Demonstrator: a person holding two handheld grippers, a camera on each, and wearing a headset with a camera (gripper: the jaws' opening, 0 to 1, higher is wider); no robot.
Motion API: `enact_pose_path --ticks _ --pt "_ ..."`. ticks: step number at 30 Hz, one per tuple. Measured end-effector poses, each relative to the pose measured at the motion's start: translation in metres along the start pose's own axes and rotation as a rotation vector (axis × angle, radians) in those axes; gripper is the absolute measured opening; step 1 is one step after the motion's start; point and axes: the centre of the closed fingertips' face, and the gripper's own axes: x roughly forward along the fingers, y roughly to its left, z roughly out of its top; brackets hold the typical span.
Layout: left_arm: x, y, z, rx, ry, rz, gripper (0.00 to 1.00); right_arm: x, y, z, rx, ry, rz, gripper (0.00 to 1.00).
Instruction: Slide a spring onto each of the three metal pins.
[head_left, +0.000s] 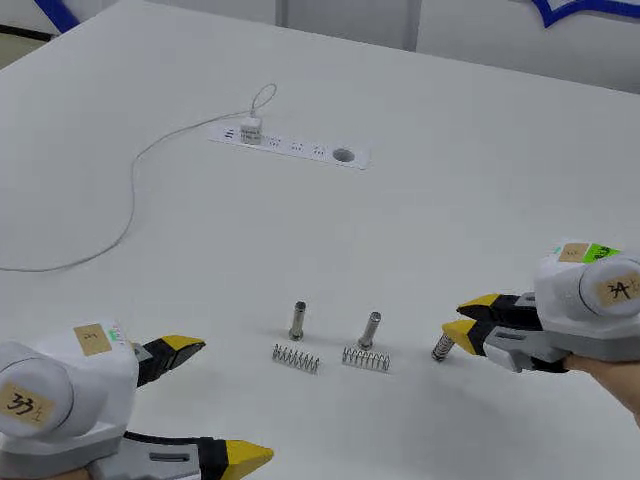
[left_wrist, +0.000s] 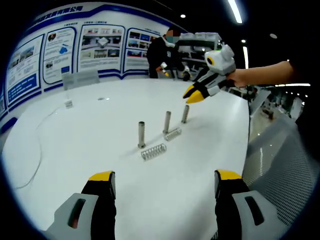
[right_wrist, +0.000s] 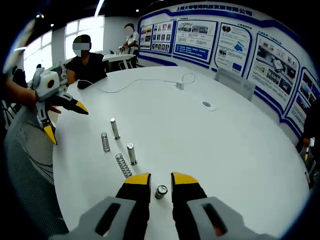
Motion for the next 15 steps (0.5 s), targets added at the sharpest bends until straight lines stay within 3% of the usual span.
enact_pose_path --ticks 3,5,8,11,15 --pt "0.001 -0.002 -0.003 0.012 0.017 -0.007 0.83 0.003 0.02 0.015 -0.006 -0.044 0.069 0.16" --pt "0.001 -0.003 -0.003 0.011 0.017 -0.01 0.83 0.007 0.033 0.015 -0.033 -0.035 0.105 0.16" --pt "0.001 -0.003 -0.001 0.001 0.007 -0.01 0.84 0.02 0.053 0.006 -0.111 0.012 0.156 0.16" --pt "0.0 -0.001 -0.004 0.006 0.018 -0.004 0.84 0.033 0.062 -0.004 -0.168 0.06 0.166 0.16" --pt "0.001 0.0 -0.006 0.026 0.028 0.001 0.84 0.045 0.068 -0.012 -0.162 0.102 0.177 0.16"
